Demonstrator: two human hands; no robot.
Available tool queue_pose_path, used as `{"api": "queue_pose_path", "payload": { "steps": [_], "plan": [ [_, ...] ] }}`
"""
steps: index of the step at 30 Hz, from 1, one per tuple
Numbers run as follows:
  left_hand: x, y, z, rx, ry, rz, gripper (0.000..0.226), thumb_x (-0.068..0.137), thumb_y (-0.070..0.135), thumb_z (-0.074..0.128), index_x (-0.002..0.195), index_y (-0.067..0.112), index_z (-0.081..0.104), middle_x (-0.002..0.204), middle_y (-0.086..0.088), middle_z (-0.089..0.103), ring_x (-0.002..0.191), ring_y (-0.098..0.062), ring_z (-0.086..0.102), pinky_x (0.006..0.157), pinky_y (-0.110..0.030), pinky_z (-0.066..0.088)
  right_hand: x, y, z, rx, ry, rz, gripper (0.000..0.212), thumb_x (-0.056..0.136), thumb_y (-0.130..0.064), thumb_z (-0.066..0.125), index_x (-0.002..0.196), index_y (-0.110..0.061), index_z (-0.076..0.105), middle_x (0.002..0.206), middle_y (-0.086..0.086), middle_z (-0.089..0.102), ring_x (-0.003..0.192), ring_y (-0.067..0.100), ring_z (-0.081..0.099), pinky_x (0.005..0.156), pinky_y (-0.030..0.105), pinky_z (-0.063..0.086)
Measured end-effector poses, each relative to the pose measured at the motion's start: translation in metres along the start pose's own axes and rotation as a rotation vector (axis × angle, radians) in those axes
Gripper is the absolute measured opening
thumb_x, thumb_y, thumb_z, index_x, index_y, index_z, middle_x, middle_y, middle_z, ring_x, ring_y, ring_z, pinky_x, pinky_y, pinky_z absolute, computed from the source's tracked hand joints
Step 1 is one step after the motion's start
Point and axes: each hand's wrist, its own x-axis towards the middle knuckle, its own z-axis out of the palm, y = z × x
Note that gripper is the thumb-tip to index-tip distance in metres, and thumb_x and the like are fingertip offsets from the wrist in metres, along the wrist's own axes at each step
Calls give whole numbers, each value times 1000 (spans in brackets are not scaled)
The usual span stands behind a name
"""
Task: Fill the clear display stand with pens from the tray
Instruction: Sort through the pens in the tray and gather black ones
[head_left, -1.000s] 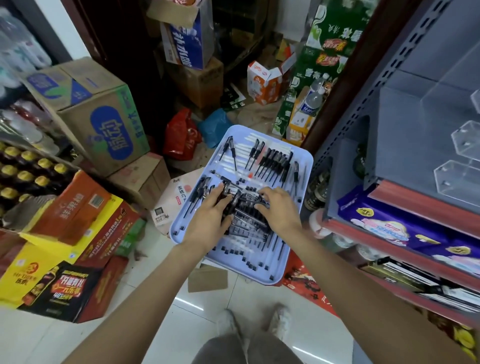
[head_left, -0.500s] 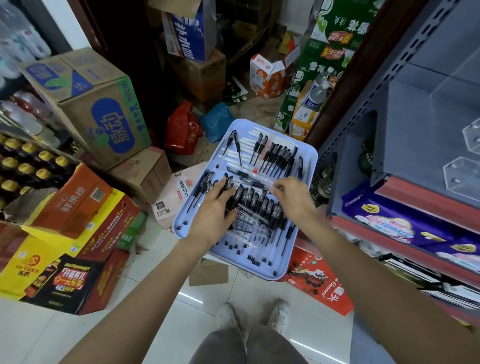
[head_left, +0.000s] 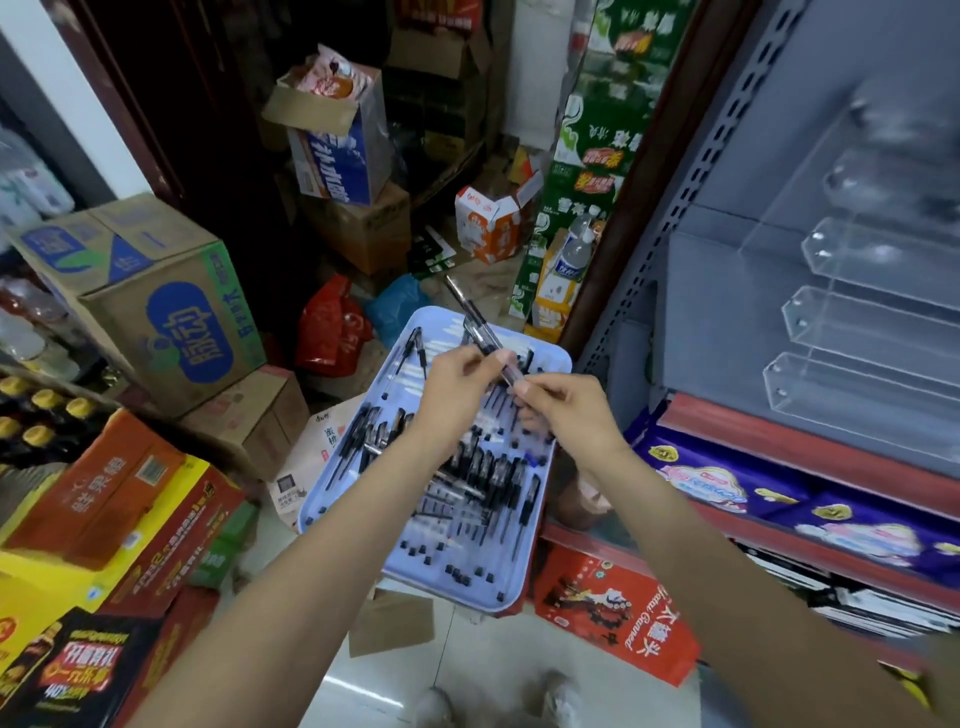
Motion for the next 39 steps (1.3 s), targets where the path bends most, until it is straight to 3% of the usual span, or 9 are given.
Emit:
{"api": "queue_pose_path", "payload": {
  "steps": [2,4,8,12,18,24,31,35,39],
  "plan": [
    [5,22,15,-101,-50,4,34,91,29,57,83,-4,61,86,-17,66,81,-24,65,81,-42,54,-2,-12,-23,-103,12,-77,15,90,-13,60,91,-3,71,68,6,64,60,13,57,65,26,52],
    [10,43,33,-112,-101,53,23,95,14,51,90,-7,58,84,-14,68,73,-11,69,69,-23,56,-5,-25,-53,-253,22,-172,10,88,-20,64,82,-13,69,73,-1,66,67,10,59,69,23,48],
    [14,93,75,169,-211,304,22,96,18,50,77,5,51,66,4,58,55,5,58,55,-7,40,-14,-50,-128,-203,293,-278,26,88,-25,62,112,-17,59,87,-9,59,77,-1,56,73,22,44],
    [14,137,136,456,-319,554,16,96,24,49,82,18,56,69,8,58,60,3,51,57,-16,37,-29,-60,-214,35,431,-429,40,93,-16,55,131,-25,46,96,-8,61,74,-11,58,64,15,49],
    [15,190,242,591,-432,682,16,93,23,54,97,12,65,79,-4,65,77,-24,60,71,-31,43,-47,-46,-338,310,484,-453,19,92,-7,55,94,-24,62,75,-8,69,65,3,65,55,16,48],
    [24,222,329,594,-154,758,20,97,27,44,89,11,52,71,4,57,70,-19,50,57,-22,34,-50,-26,-441,467,529,-428,8,92,-7,56,85,-10,59,78,5,65,66,7,66,61,16,52],
    [34,243,383,485,-114,688,6,82,24,69,81,18,69,71,9,62,63,-1,49,57,-5,35,-37,-17,-500,451,497,-400,4,91,-6,56,92,-8,60,84,9,65,71,10,67,65,17,53],
    [53,253,391,548,-3,646,9,84,18,67,75,17,68,64,14,59,65,1,51,57,-5,34,-24,-11,-531,91,606,-310,35,89,-21,62,123,-17,52,114,2,61,102,15,59,88,26,47],
    [74,254,399,657,-27,559,9,84,15,68,75,16,69,73,0,66,76,-18,60,68,-22,39,-12,-3,-552,-69,477,-174,69,85,-19,67,145,-13,32,134,7,48,121,20,51,104,34,41]
  ]
}}
